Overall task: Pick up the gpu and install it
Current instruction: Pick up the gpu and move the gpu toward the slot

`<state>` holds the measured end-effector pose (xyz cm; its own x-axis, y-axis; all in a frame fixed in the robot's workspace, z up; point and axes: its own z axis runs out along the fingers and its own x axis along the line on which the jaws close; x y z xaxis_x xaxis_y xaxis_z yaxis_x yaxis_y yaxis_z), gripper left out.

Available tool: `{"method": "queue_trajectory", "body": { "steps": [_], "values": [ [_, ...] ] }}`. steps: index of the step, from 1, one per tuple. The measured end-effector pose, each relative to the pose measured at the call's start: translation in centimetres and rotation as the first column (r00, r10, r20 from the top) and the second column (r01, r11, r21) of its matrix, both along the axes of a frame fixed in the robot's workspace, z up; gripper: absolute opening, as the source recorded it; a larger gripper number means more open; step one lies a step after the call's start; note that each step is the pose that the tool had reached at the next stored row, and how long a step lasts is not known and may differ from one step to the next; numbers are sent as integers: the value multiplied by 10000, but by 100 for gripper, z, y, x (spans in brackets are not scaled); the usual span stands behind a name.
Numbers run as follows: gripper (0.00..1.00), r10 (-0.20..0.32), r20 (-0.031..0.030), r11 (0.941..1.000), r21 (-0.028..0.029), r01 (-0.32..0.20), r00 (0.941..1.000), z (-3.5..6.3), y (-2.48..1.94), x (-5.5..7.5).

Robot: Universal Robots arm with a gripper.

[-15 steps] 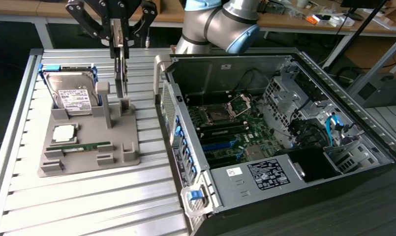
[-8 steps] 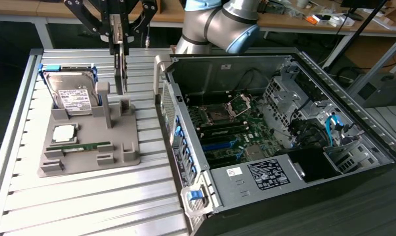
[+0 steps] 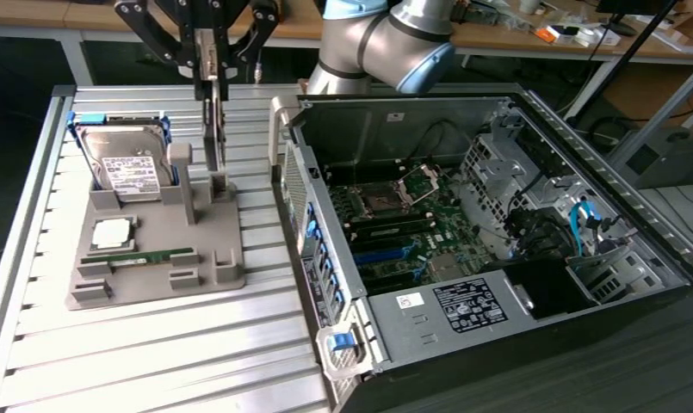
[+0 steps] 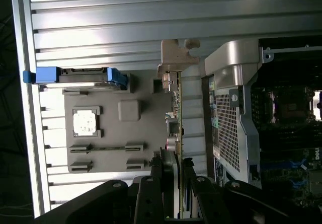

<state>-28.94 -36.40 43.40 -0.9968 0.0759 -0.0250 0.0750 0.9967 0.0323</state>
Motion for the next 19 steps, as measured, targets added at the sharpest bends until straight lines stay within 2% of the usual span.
{"method": "queue_trajectory", "body": {
  "steps": [3, 5, 11, 14, 19],
  "values": [
    [27, -1, -16, 10000, 1, 1, 10000, 0, -43, 64],
    [27, 0, -28, 10000, 0, 0, 10000, 0, -58, 117],
    [27, 0, -66, 10000, 0, 0, 10000, 0, -69, 308],
    [27, 0, -100, 10000, -1, 0, 10000, 0, -81, 505],
    [27, -2, -111, 10000, 0, 2, 9999, 0, -86, 666]
  ]
}}
